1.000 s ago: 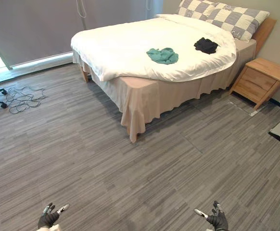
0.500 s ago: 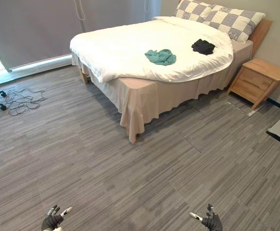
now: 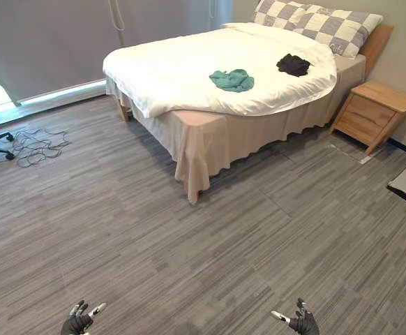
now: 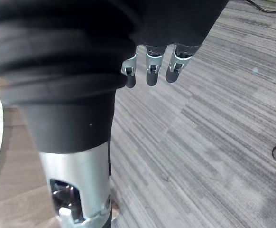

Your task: Tidy the bed and pick cloth on bed and put in laundry

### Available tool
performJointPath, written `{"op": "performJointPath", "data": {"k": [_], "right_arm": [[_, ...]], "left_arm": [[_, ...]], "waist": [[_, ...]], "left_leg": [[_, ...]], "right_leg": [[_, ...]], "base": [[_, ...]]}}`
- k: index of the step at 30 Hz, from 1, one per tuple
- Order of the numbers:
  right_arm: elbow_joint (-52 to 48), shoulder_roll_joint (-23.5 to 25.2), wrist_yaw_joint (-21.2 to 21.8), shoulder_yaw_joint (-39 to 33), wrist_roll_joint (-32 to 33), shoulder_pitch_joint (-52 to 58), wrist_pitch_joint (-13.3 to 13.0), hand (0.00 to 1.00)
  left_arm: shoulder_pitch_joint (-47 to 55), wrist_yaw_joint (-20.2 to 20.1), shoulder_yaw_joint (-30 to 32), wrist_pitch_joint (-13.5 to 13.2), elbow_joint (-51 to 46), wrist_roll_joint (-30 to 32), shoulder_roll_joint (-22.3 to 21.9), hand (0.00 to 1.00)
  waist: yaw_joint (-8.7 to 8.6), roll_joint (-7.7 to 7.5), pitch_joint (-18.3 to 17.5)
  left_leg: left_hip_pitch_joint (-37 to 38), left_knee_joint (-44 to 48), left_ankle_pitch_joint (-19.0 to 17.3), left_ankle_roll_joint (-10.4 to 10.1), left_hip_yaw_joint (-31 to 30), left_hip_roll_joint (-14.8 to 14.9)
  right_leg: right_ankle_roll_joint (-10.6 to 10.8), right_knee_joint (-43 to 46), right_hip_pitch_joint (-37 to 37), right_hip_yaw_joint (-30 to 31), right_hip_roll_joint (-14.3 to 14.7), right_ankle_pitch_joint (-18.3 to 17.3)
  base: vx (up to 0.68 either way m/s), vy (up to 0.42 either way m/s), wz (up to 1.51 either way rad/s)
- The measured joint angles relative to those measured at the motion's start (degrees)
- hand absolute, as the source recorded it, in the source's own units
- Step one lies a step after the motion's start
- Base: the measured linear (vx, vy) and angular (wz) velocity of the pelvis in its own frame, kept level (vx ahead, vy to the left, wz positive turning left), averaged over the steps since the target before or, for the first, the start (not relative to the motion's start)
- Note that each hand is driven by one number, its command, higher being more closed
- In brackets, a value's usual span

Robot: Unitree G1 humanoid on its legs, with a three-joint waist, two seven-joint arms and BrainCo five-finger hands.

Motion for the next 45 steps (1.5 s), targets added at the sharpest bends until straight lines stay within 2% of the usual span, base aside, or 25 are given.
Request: {"op": "performJointPath", "data": {"k": [4, 6, 9, 10, 13, 14, 18, 20, 21, 22, 24, 26, 28, 29, 31, 34, 36, 38, 39, 40, 41, 42, 43, 44, 45], "right_arm": [[0.0, 0.0, -0.1, 0.0, 0.1, -0.7, 0.0, 0.00], [0.1, -0.3, -0.6, 0.5, 0.2, -1.6, 0.1, 0.00], [0.7, 1.5, -0.9, 1.9, 0.1, -3.3, 0.1, 0.00], [1.3, 2.8, -0.9, 2.3, 0.1, -3.0, 0.5, 0.00], [1.2, 4.6, -0.9, 2.9, 0.2, -1.3, 1.2, 0.00], [1.2, 4.5, -0.9, 2.8, 0.4, -0.6, 1.7, 0.00], [1.1, 4.5, -1.0, 2.6, 2.8, -0.1, 2.7, 0.00], [0.8, 4.5, -1.1, 1.6, 2.8, 0.4, 3.4, 0.00], [0.6, 4.5, -1.1, 1.4, 2.9, 0.5, 3.6, 0.00], [-1.1, 4.6, -0.7, 1.2, 3.0, 0.8, 4.1, 0.00], [-1.2, 4.3, -0.1, -1.5, 3.4, 0.3, 4.8, 0.00], [-0.9, 4.0, 0.3, -3.7, 2.2, 0.6, 4.6, 0.00], [0.7, 3.4, 0.3, -2.8, 2.1, 0.1, 3.2, 0.00], [1.5, 3.2, 0.4, -1.7, 1.8, -0.5, 2.6, 0.00], [1.4, 2.8, 0.4, -1.5, 1.0, -0.9, 1.6, 0.00], [0.7, 2.0, 0.4, -1.7, 0.2, -2.5, 0.7, 0.00], [-3.1, 2.4, 0.8, -1.7, 0.1, -1.4, -0.3, 0.00], [-6.2, 2.5, 1.0, -0.8, 0.3, 0.3, -1.0, 0.00], [-6.2, 2.8, 1.0, -0.2, 0.3, 0.7, -1.0, 0.00], [-5.9, 3.7, 1.0, -0.1, 0.4, 1.6, -1.0, 0.00], [-3.8, 3.7, 1.0, 0.0, 0.5, 1.6, -0.7, 0.00], [-2.2, 3.5, 1.2, -0.1, 0.4, 1.0, -0.4, 0.00], [0.7, 3.3, 1.4, -0.1, 0.0, -0.2, 0.4, 0.00], [2.2, 3.7, 1.3, -0.1, -0.1, -0.8, 0.7, 0.00], [2.7, 4.0, 1.3, -0.1, -0.2, -0.9, 0.8, 0.00]], "left_arm": [[0.0, -0.1, -1.0, 0.0, 0.1, 0.0, 0.0, 0.00], [-1.0, 0.0, -4.6, -0.3, 1.3, 0.0, 0.3, 0.00], [-1.1, 0.1, -6.3, -0.9, 1.5, 0.0, 1.6, 0.00], [-0.9, 0.2, -6.3, -0.9, 1.2, -0.1, 2.1, 0.00], [-1.4, 0.4, -6.4, -0.9, 1.0, 0.1, 2.9, 0.00], [-2.0, 0.3, -6.6, -0.9, 0.5, 0.3, 2.9, 0.00], [-2.8, -0.6, -6.2, -0.8, -0.7, 3.1, 4.7, 0.00], [-2.9, -0.7, -4.3, -0.8, -0.8, 4.6, 4.0, 0.00], [-3.0, -0.7, -4.0, -0.8, -0.9, 4.8, 3.8, 0.00], [-3.6, -0.5, -3.7, -0.9, -1.3, 5.2, 3.1, 0.00], [-3.8, -0.2, -2.4, -0.9, -1.3, 4.7, 1.0, 0.00], [-3.1, -0.2, -2.3, -1.1, -0.3, 4.6, -0.8, 0.00], [-1.5, -0.2, -2.1, -1.2, 0.2, 4.6, -1.0, 0.00], [-0.5, -0.1, -2.0, -1.2, 0.1, 4.6, -0.9, 0.00], [-0.3, -0.1, -2.0, -1.7, 0.0, 4.6, -1.4, 0.00], [-0.9, -0.1, -2.1, -2.9, -1.1, 4.5, -3.1, 0.00], [-2.8, 0.0, -2.1, -3.4, -2.6, 4.3, -4.2, 0.00], [-3.4, 0.2, -2.5, -4.0, -4.8, 3.7, -5.2, 0.00], [-3.3, 0.5, -2.7, -4.2, -4.8, 3.3, -5.2, 0.00], [-3.1, 1.1, -3.3, -4.3, -4.7, 3.3, -5.0, 0.00], [-4.0, 2.2, -5.6, -4.4, -3.6, 3.3, -5.0, 0.00], [-4.4, 2.3, -7.0, -4.5, -2.9, 3.3, -5.0, 0.00], [-4.6, 2.3, -8.6, -4.6, -1.7, 3.2, -4.8, 0.00], [-4.6, 2.4, -9.2, -4.7, -1.4, 1.9, -4.1, 0.00], [-4.6, 2.5, -9.7, -4.9, -0.8, 0.9, -3.3, 0.00]], "waist": [[0.04, -0.48, 0.9], [0.23, -0.72, 3.0], [0.30, -2.21, 5.4], [0.19, -2.49, 6.2], [-0.29, -2.89, 6.3], [-0.75, -2.78, 6.4], [-1.14, -3.33, 6.7], [-1.52, -2.35, 6.9], [-1.69, -1.53, 6.3], [-2.42, -0.44, 5.3], [-3.13, 0.74, 4.8], [-3.14, 2.56, 5.1], [-2.92, 2.92, 5.5], [-2.54, 1.49, 6.0], [-1.26, 0.97, 6.2], [0.60, 0.08, 6.6], [0.51, -0.62, 6.9], [0.79, -0.39, 6.3], [1.37, -1.34, 5.6], [1.27, -3.36, 3.6], [0.55, -4.99, 2.6], [0.36, -5.17, 2.4], [0.16, -5.40, 1.9], [-0.03, -5.17, 2.0], [-0.07, -5.10, 2.1]], "left_leg": [[-0.2, 1.7, -1.9, 0.9, 0.0, -0.3], [-1.2, 6.0, -4.7, 1.9, 0.0, -0.6], [-0.1, 10.4, -7.4, 2.9, 0.8, -1.2], [1.8, 10.4, -8.0, 3.1, 0.8, -0.9], [3.1, 11.1, -10.8, 2.9, -0.1, 0.6], [4.2, 11.1, -11.5, 2.2, -0.1, 1.0], [8.0, 11.0, -13.8, -1.4, 1.6, 1.6], [12.1, 10.7, -16.9, -2.5, 3.4, 3.2], [12.3, 10.4, -17.4, -2.1, 3.9, 3.9], [12.0, 9.7, -18.8, 0.8, 4.3, 4.7], [10.4, 17.4, -17.4, 1.1, 4.5, 7.0], [0.4, 44.4, -10.1, 1.0, 0.7, 14.3], [-8.2, 63.0, -11.1, -0.8, -2.1, 16.4], [-13.5, 67.0, -12.0, -1.2, -3.0, 15.0], [-17.8, 64.3, -13.0, -0.2, -2.8, 13.1], [-23.9, 47.6, -13.6, 1.1, 2.6, 11.0], [-24.6, 27.4, -7.0, 5.0, 12.9, 10.2], [-26.7, 22.2, -2.6, 6.5, 15.9, 10.6], [-26.9, 24.4, 1.0, 7.6, 15.4, 10.0], [-28.1, 27.3, 1.1, 8.3, 14.7, 7.8], [-29.4, 30.1, -2.6, 9.4, 12.8, 5.5], [-29.4, 30.9, -4.2, 9.5, 12.6, 4.9], [-28.7, 31.2, -6.7, 9.7, 12.4, 3.5], [-26.7, 30.5, -8.1, 9.6, 11.8, 2.4], [-24.6, 29.5, -8.7, 9.7, 10.8, 1.2]], "right_leg": [[1.3, 7.8, -3.1, 0.1, -1.8, -4.2], [4.0, 23.0, -9.0, 0.4, -4.8, -7.1], [2.5, 44.3, -18.2, 0.4, -9.7, -4.5], [4.2, 47.5, -19.7, 1.2, -9.2, -6.2], [4.5, 45.9, -22.5, 0.7, -6.6, -9.5], [3.8, 40.2, -23.9, -1.2, -5.8, -8.9], [1.8, 19.2, -23.5, -5.3, -4.6, -0.4], [-3.0, 22.1, -23.6, -8.5, -4.8, 4.2], [-4.2, 25.3, -25.3, -8.9, -4.8, 1.9], [-4.4, 32.1, -28.4, -9.6, -5.1, -3.3], [-7.2, 35.0, -28.9, -9.3, -3.2, -8.1], [-7.6, 29.5, -22.9, -6.7, 2.6, -10.0], [-9.0, 22.5, -15.4, -3.2, 6.5, -9.7], [-9.8, 18.1, -9.8, -0.4, 7.5, -8.9], [-9.3, 14.8, -5.5, 2.2, 7.7, -8.5], [-7.3, 10.1, 1.6, 7.1, 6.4, -9.0], [-3.1, 7.8, 7.3, 6.2, 4.0, -11.6], [-1.6, 7.4, 10.5, 5.6, 3.1, -15.6], [-1.0, 7.9, 11.2, 6.2, 1.7, -17.4], [0.8, 9.1, 11.3, 6.3, -1.0, -18.9], [1.6, 13.6, 9.8, 5.9, -3.6, -19.3], [2.0, 17.7, 8.3, 5.8, -4.5, -19.0], [4.1, 27.6, 3.9, 5.9, -6.3, -16.6], [4.6, 39.3, -0.4, 4.9, -8.2, -10.7], [3.8, 45.1, -2.4, 3.5, -9.5, -10.2]], "base": [[0.01, 0.007, 0.01], [0.03, 0.061, -0.04], [0.02, 0.078, -0.12], [0.11, 0.052, 0.00], [0.16, 0.006, 0.13], [0.23, -0.042, 0.12], [0.32, -0.093, -0.10], [0.43, -0.141, -0.27], [0.44, -0.178, -0.13], [0.58, -0.290, -0.07], [0.57, -0.303, -0.32], [0.53, -0.262, -0.63], [0.61, -0.164, -0.91], [0.67, -0.128, -1.19], [0.49, -0.053, -1.00], [0.60, 0.069, -0.99], [0.52, 0.153, -0.51], [0.55, 0.307, -0.36], [0.60, 0.366, -0.35], [0.70, 0.368, 0.03], [0.71, 0.344, 0.31], [0.86, 0.419, 0.45], [0.70, 0.362, 0.44], [0.67, 0.353, 0.51], [0.51, 0.246, 0.58]]}}
